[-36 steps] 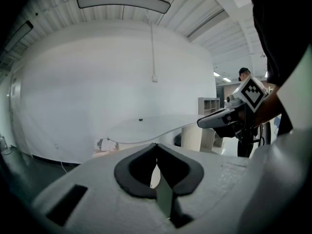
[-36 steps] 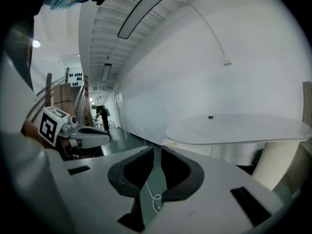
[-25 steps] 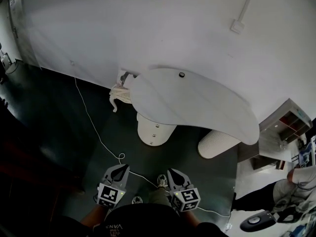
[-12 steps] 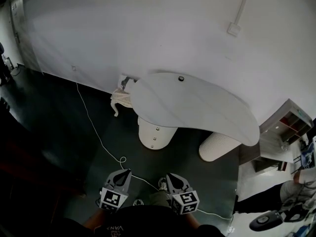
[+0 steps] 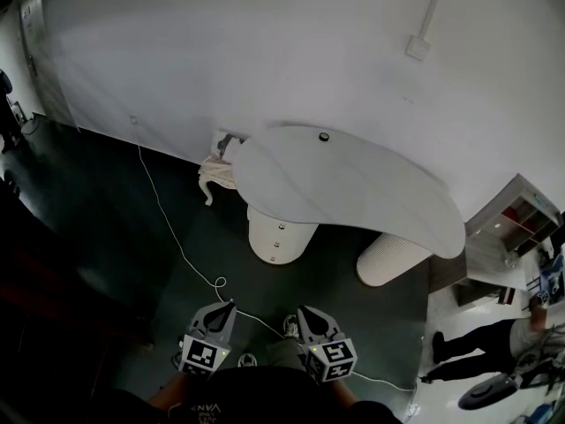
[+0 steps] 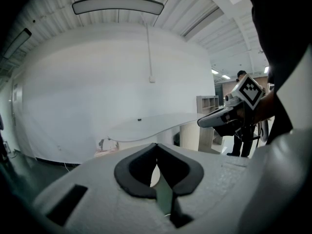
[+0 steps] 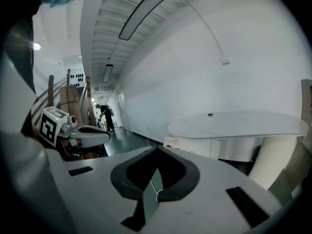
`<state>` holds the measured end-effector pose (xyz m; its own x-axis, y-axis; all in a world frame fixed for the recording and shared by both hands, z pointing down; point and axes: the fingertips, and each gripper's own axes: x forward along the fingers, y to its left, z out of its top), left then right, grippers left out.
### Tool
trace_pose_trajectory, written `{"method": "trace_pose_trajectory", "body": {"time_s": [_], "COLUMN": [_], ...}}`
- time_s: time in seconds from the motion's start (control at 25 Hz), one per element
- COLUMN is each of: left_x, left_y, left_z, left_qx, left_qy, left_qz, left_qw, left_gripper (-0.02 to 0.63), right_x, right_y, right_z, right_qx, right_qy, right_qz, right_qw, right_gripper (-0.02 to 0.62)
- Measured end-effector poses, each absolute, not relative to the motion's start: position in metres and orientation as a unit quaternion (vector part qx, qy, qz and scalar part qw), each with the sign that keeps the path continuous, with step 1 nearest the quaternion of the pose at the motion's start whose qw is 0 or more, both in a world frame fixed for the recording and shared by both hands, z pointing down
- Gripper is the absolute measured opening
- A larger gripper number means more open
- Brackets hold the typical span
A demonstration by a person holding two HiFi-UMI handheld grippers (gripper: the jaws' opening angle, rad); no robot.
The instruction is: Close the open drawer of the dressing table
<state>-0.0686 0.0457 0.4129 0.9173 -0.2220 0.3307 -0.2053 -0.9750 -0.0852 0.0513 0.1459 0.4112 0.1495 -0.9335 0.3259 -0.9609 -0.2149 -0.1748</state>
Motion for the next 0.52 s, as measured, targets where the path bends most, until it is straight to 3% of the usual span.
{"method": "trace_pose_trajectory", "body": {"time_s": [0.52], "left_x": [-0.0663], "left_y": [0.053], "left_z": [0.4191], "left_qx": [-0.977], "left_qy": [0.113], "left_qz": [-0.177], "left_qw": [0.02], "left_gripper": [0.018], "right_x": [0.0534], "right_y": [0.1484], "right_z": [0.413], "right_qx": [0.75], "right_qy": [-0.635], "right_qz": [0.18], "right_qw": [0.04], "right_gripper": [0.002]}}
